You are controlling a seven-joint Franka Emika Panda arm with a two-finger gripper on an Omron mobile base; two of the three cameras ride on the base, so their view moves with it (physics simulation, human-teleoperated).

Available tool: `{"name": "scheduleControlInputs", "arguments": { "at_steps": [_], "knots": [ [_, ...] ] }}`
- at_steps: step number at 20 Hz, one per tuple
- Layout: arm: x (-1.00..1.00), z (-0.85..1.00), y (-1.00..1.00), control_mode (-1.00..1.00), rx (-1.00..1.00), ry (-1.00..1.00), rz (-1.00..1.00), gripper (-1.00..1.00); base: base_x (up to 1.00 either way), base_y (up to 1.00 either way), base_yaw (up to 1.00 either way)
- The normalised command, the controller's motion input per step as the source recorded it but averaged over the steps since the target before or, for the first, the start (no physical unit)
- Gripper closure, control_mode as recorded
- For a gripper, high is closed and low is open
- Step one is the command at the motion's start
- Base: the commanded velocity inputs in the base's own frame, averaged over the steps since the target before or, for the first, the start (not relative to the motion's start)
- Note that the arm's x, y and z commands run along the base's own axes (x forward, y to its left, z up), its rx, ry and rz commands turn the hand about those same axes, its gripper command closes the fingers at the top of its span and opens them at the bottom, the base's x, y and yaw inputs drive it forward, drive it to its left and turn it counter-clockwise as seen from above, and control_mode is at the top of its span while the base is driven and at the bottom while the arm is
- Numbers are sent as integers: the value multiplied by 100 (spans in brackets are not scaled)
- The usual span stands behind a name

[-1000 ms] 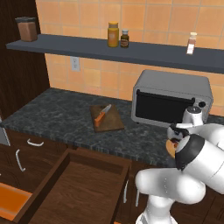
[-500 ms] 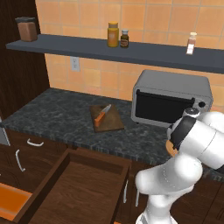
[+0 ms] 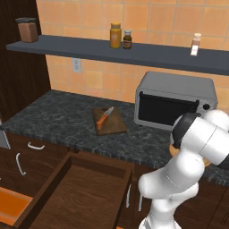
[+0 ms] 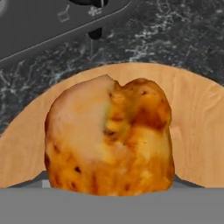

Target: Pick up the knife from the drawer and place it on the cutting board. Then place the meat from the plate to the cutting board.

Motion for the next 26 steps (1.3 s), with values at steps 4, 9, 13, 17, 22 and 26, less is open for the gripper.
{"name": "scheduleControlInputs", "arguments": {
  "at_steps": [4, 9, 13, 17, 22, 26],
  "knots": [
    [-11, 33, 43, -100, 0, 0, 2, 100, 0, 0, 0],
    [-49, 76, 49, -100, 0, -4, 2, 100, 0, 0, 0],
    [-33, 85, 61, -100, 0, -1, 3, 100, 0, 0, 0],
    [2, 45, 89, -100, 0, 0, 11, 100, 0, 0, 0],
    [17, 22, 100, -100, 0, 0, 11, 100, 0, 0, 0],
    [33, 21, 98, -100, 0, 1, 12, 100, 0, 0, 0]
  ]
}}
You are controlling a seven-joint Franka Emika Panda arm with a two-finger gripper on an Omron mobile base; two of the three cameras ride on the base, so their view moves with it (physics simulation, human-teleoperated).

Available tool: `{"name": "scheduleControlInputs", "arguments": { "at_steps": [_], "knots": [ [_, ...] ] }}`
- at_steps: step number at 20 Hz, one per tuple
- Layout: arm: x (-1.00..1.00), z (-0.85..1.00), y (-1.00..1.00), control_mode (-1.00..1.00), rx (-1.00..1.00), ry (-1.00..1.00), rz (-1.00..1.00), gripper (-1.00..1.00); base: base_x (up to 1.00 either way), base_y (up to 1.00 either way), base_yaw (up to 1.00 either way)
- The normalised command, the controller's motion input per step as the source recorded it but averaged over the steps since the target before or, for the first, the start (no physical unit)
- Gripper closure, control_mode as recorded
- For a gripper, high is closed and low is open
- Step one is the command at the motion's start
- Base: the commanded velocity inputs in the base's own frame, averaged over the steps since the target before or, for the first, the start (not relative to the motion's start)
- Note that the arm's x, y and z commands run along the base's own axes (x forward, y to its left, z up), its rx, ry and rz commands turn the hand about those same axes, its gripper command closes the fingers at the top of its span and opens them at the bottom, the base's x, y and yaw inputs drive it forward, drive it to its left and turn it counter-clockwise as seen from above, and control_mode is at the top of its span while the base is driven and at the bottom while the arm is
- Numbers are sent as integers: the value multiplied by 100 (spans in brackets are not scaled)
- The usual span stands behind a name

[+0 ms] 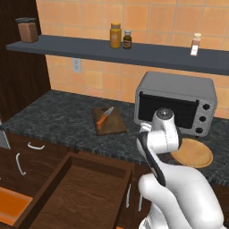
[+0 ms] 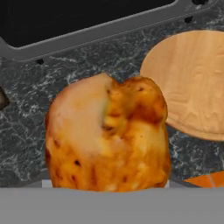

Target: Pick up the knife from the drawer and place it on the cutting board. Then place the meat from the plate to the cutting board.

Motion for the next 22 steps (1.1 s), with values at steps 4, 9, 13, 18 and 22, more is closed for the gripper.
{"name": "scheduleControlInputs", "arguments": {
  "at_steps": [4, 9, 13, 18, 22],
  "knots": [
    [52, 24, 80, -100, 0, 0, 9, 100, 0, 0, 0],
    [71, 2, 52, -100, 0, 0, 2, 100, 0, 0, 0],
    [82, 11, 39, -100, 0, 0, 1, 100, 0, 0, 0],
    [75, 40, 38, -100, 0, 7, 0, 100, 0, 0, 0],
    [77, 4, 29, -100, 0, 6, 0, 100, 0, 0, 0]
  ]
}}
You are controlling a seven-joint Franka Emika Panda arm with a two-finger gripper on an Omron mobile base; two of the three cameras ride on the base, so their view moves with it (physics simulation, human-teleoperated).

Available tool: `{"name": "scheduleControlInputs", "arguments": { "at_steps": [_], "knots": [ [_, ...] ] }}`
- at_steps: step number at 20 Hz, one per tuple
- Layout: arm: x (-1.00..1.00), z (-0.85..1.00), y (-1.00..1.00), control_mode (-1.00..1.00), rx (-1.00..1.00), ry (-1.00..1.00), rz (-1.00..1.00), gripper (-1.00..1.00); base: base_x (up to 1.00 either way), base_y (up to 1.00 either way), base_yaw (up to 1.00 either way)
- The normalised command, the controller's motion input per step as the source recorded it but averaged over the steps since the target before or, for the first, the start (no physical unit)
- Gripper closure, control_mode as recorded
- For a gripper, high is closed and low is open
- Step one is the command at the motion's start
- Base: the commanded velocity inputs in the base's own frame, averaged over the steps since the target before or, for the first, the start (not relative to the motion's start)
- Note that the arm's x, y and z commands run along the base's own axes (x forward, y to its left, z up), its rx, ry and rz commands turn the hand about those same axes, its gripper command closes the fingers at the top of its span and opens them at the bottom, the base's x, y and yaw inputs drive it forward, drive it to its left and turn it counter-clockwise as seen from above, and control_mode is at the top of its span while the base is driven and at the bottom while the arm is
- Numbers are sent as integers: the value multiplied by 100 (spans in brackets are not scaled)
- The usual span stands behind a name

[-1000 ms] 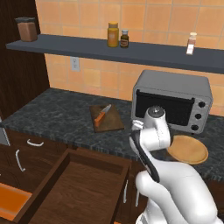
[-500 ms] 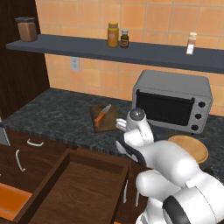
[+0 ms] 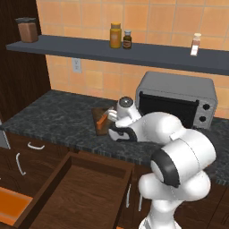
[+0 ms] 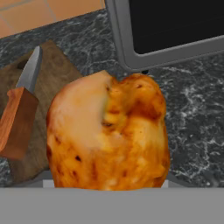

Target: Pick up the knife from the drawer and place it on the cutting board. Then place the meat from the plate to the cutting board.

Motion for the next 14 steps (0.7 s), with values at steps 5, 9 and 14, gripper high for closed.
{"name": "scheduleControlInputs", "arguments": {
  "at_steps": [5, 9, 14],
  "knots": [
    [83, -15, 4, -100, 0, 3, 0, 100, 0, 0, 0],
    [67, -53, 16, -100, -6, 5, 0, 100, 0, 0, 0],
    [63, -47, 40, -100, -9, 3, 0, 100, 0, 0, 0]
  ]
}}
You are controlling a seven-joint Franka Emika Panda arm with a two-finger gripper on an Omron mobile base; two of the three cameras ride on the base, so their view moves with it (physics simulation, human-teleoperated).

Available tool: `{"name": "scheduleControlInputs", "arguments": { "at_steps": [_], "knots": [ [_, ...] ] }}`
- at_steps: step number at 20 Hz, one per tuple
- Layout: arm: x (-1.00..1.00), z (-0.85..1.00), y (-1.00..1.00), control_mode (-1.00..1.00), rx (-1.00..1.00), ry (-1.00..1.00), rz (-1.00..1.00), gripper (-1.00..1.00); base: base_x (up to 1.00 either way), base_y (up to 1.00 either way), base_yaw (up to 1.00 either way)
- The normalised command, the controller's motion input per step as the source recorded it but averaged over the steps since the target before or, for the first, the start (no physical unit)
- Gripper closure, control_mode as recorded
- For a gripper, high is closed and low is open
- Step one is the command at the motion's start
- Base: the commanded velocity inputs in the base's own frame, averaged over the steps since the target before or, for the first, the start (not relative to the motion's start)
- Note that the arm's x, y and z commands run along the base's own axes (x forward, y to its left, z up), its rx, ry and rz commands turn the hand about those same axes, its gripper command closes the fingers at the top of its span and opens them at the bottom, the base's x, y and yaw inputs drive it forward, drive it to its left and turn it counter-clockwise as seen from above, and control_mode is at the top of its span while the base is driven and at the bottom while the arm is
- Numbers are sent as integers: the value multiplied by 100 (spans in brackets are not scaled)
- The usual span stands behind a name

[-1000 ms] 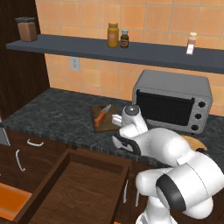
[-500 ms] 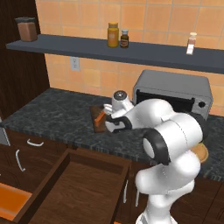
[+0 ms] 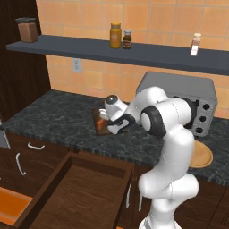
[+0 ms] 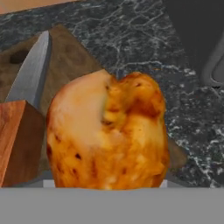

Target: Pick up the knife from the drawer and place it on the cutting board. Then place the meat from the plate to the cutting board.

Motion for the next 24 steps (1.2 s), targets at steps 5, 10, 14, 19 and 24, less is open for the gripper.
{"name": "scheduleControlInputs", "arguments": {
  "at_steps": [5, 10, 14, 19, 24],
  "knots": [
    [59, -17, 20, -100, -5, 2, 0, -100, 0, 0, 0],
    [29, 2, -2, -100, 0, 0, -2, -100, 0, 0, 0],
    [8, 17, -15, -100, 0, 0, -5, -100, 0, 0, 0],
    [-10, 51, -16, -100, 0, 0, -7, -100, 0, 0, 0],
    [-70, 47, -1, -100, 0, -5, -4, -100, 0, 0, 0]
  ]
}}
